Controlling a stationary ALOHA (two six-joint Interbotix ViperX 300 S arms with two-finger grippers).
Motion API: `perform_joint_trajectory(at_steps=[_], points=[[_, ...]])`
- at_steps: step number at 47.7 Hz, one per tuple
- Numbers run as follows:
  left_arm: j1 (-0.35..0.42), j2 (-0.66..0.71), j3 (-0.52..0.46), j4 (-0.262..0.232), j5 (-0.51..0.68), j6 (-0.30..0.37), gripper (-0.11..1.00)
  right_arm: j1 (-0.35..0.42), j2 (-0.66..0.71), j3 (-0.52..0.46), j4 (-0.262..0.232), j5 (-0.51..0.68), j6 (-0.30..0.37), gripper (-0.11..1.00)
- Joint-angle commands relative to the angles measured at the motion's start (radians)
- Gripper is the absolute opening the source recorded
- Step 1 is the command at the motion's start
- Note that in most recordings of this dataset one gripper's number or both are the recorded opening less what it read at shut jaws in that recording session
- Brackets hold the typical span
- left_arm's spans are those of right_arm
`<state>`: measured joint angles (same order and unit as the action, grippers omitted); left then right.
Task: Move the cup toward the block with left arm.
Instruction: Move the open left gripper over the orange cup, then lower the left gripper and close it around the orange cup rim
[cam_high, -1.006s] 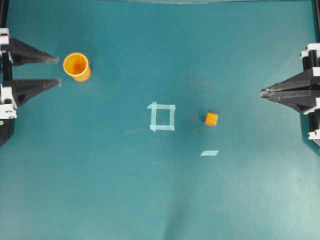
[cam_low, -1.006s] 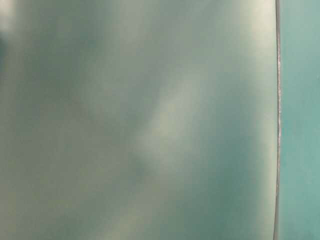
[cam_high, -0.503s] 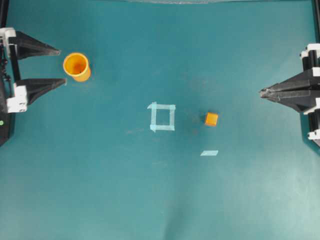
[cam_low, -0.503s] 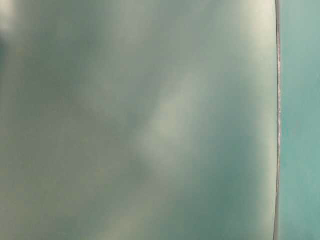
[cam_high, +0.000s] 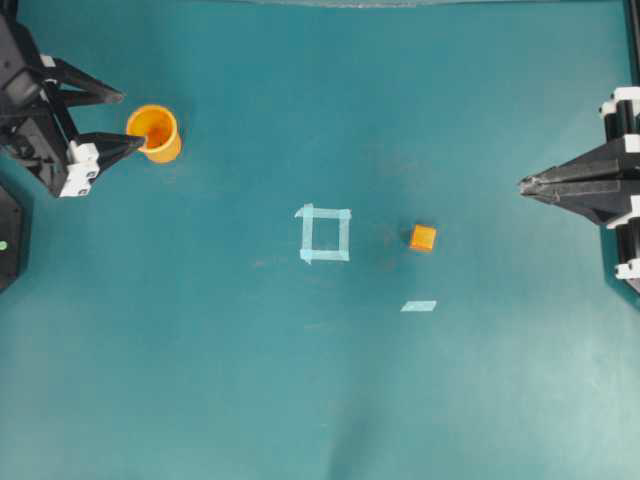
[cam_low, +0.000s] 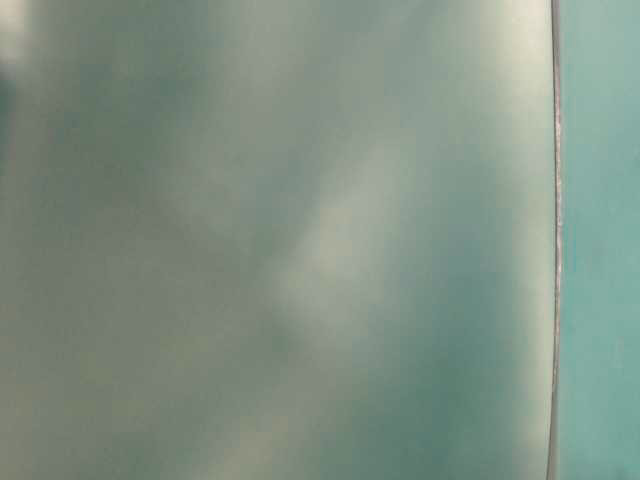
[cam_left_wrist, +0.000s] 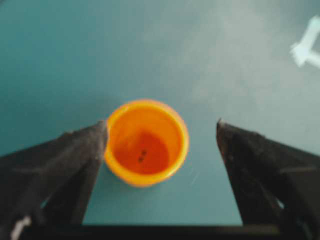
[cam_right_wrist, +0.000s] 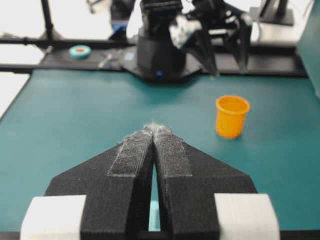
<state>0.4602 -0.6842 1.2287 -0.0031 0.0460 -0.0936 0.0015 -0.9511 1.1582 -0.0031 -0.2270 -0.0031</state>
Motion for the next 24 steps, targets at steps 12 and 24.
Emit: perform_joint_trajectory(at_steps=[12,24], points=[[0.006,0.112,0.061,0.0,-0.152,-0.051,0.84,0.002,0.017,-0.025,0.0,-0.005,-0.002,0.0],[0.006,0.17,0.1,-0.002,-0.219,-0.083,0.84,0.002,0.017,-0.025,0.0,0.006,-0.002,0.0]])
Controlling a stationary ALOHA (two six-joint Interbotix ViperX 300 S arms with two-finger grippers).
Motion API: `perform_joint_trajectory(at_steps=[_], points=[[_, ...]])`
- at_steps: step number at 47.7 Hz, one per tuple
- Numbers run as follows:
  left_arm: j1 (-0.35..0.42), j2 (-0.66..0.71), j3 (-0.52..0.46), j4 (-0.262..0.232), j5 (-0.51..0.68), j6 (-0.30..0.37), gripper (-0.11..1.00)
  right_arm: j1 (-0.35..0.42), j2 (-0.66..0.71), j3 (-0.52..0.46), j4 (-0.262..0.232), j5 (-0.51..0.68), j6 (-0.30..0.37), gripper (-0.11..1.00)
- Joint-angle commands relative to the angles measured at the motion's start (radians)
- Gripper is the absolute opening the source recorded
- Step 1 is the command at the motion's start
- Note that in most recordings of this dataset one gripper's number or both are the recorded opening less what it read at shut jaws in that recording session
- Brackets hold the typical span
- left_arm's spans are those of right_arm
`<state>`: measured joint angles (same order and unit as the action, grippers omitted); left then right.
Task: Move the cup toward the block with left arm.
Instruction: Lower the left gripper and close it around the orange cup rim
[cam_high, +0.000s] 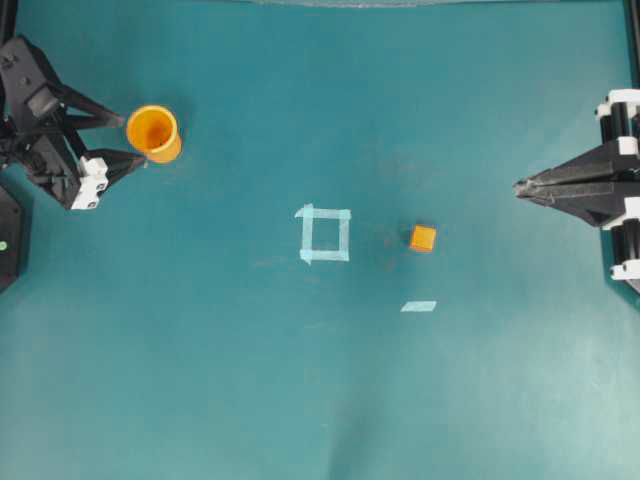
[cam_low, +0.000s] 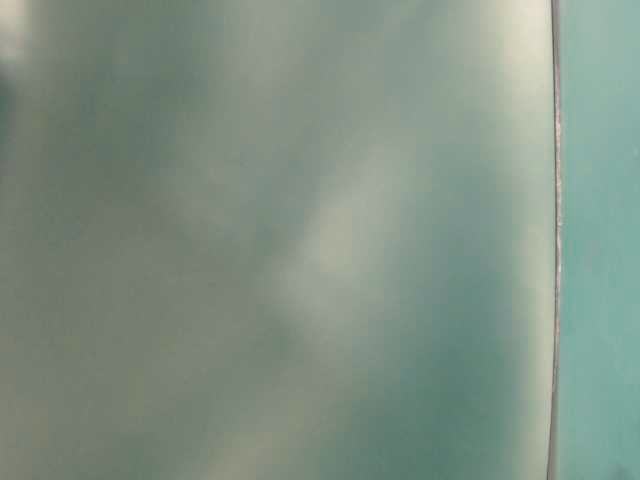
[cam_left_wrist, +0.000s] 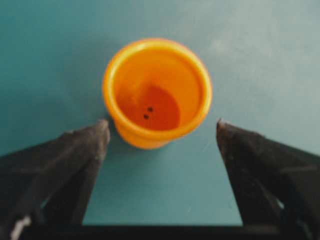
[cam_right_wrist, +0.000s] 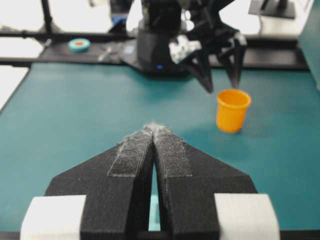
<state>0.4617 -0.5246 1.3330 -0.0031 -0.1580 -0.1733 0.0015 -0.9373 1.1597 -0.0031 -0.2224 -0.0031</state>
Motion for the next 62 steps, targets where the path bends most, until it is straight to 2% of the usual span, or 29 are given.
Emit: perform_joint_trajectory(at_steps=[1,12,28,40,48,53,58,62], points=[[0.006,0.015,-0.005,-0.002,-0.015,-0.006,0.84,0.002,0.003,-0.026,0.0,0.002,-0.002,0.0],[-0.015,0.091,-0.043,-0.002,-0.018,-0.035,0.84,0.002,0.003,-0.028,0.0,0.003,-0.002,0.0],[-0.015,0.296,-0.149,-0.002,-0.02,-0.035,0.84,0.002,0.008,-0.026,-0.002,0.003,-0.002,0.0],[0.011,0.382,-0.178,-0.002,-0.095,-0.031,0.84,0.002,0.009,-0.026,-0.002,0.014,-0.002,0.0],[0.041,0.39,-0.181,-0.002,-0.057,-0.034,0.83,0.002,0.011,-0.026,-0.002,0.023,-0.002,0.0],[0.043,0.387,-0.183,-0.002,-0.041,-0.034,0.79,0.002,0.012,-0.026,-0.002,0.023,-0.003,0.0],[0.043,0.38,-0.189,-0.002,-0.048,-0.032,0.67,0.002,0.017,-0.026,-0.002,0.023,-0.003,0.0],[0.043,0.374,-0.195,-0.003,-0.049,-0.034,0.64,0.002,0.021,-0.026,-0.002,0.023,-0.003,0.0]])
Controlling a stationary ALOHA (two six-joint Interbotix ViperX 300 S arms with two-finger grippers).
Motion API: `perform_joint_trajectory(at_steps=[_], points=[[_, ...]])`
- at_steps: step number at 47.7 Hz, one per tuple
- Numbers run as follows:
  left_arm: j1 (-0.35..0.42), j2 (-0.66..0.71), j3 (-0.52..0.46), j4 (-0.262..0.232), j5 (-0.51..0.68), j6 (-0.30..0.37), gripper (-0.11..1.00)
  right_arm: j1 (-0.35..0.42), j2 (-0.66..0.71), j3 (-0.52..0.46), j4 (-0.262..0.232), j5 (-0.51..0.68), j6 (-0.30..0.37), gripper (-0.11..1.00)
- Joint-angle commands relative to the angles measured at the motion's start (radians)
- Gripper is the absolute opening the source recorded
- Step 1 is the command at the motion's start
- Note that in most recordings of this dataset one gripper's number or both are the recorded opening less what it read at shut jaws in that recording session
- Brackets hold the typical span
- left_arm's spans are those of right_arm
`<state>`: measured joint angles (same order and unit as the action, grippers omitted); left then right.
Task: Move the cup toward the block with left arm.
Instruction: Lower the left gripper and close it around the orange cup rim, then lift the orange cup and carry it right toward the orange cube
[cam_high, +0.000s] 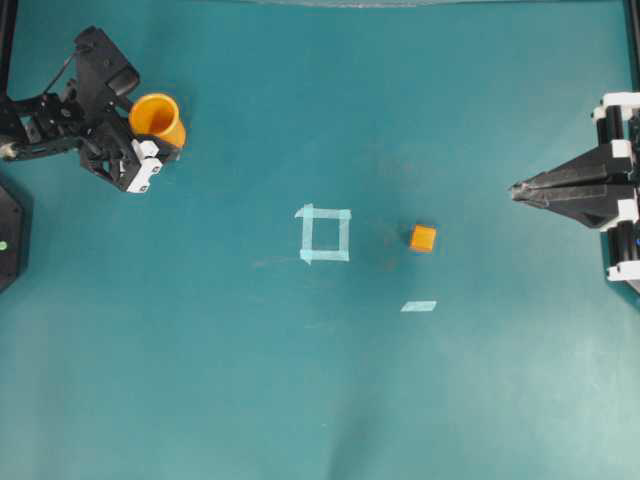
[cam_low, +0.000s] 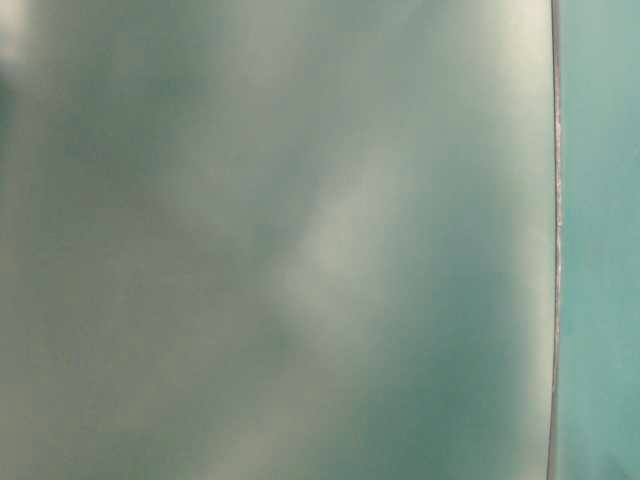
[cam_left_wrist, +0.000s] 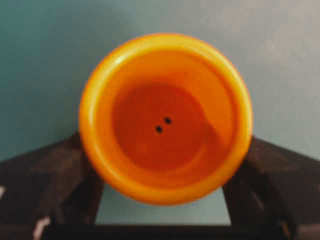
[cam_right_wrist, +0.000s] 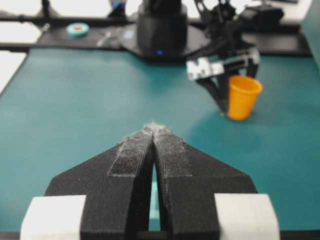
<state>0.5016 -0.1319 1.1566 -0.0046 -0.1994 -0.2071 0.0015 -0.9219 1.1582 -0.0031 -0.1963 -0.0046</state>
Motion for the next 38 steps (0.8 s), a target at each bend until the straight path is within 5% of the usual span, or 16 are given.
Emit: perform_joint_trajectory(at_steps=[1,17,38], points=[[0.003,-0.023,-0.021,0.0,-0.008,0.0,0.64,0.002,0.008,-0.023,-0.002,-0.003,-0.002,0.0],[-0.058,-0.074,-0.064,0.0,0.051,0.003,0.64,0.002,0.011,-0.023,-0.002,-0.003,-0.003,0.0],[-0.265,-0.04,-0.33,0.0,0.307,0.002,0.64,0.002,0.011,-0.025,-0.002,0.005,-0.003,0.0]])
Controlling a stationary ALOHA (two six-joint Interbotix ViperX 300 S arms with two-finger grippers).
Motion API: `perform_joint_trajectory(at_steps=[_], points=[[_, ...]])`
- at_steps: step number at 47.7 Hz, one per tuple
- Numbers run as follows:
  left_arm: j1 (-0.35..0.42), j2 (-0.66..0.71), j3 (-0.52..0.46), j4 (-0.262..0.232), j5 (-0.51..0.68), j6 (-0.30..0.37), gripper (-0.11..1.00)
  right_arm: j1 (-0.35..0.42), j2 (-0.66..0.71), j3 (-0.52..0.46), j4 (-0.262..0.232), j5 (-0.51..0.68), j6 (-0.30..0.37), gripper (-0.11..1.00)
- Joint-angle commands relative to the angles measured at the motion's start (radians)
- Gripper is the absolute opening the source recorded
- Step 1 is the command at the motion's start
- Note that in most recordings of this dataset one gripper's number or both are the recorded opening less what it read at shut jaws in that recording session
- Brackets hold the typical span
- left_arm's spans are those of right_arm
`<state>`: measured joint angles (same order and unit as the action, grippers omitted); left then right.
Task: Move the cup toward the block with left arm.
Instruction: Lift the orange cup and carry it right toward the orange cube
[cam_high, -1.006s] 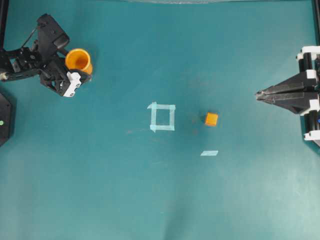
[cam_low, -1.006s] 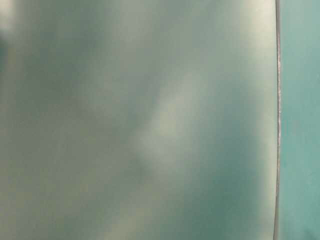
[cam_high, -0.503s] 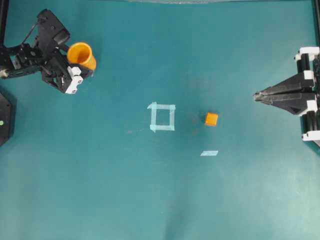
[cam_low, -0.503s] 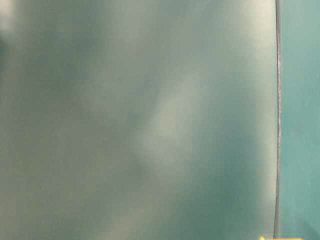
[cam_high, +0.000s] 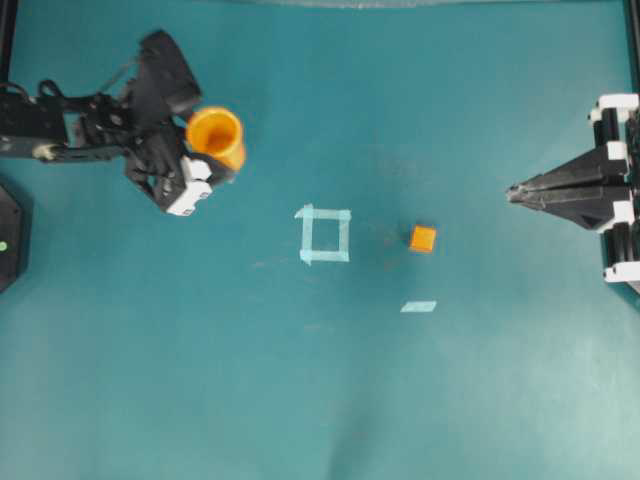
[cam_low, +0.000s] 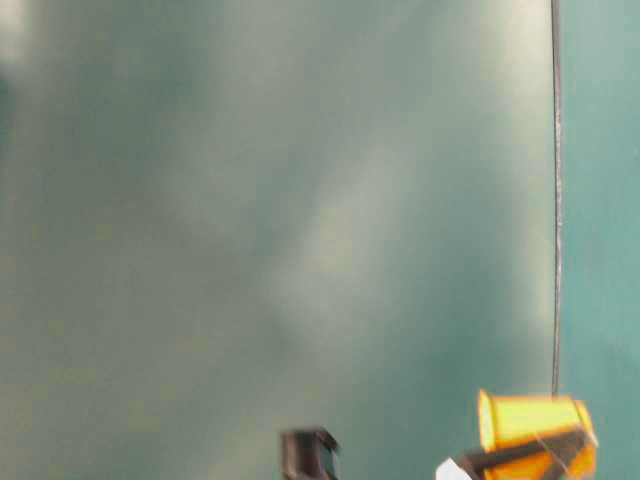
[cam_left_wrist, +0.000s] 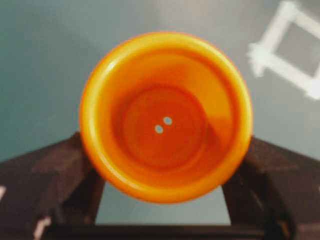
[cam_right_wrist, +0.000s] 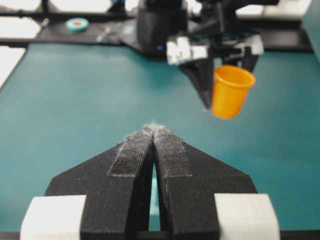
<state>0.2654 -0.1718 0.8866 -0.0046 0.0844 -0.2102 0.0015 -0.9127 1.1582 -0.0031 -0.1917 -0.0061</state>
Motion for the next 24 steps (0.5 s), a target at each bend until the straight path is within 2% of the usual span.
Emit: perform_joint_trajectory(at_steps=[1,21,24], points=[[-0.037,0.005,-0.072,0.002,0.032,0.006,0.64,0.002,0.002,-0.025,-0.002,0.003,-0.002,0.0],[-0.135,0.15,-0.31,0.029,0.147,0.023,0.64,0.002,0.005,-0.028,-0.002,0.009,-0.002,0.0],[-0.147,0.173,-0.351,0.031,0.161,0.041,0.64,0.002,0.005,-0.028,-0.002,0.009,-0.002,0.0]])
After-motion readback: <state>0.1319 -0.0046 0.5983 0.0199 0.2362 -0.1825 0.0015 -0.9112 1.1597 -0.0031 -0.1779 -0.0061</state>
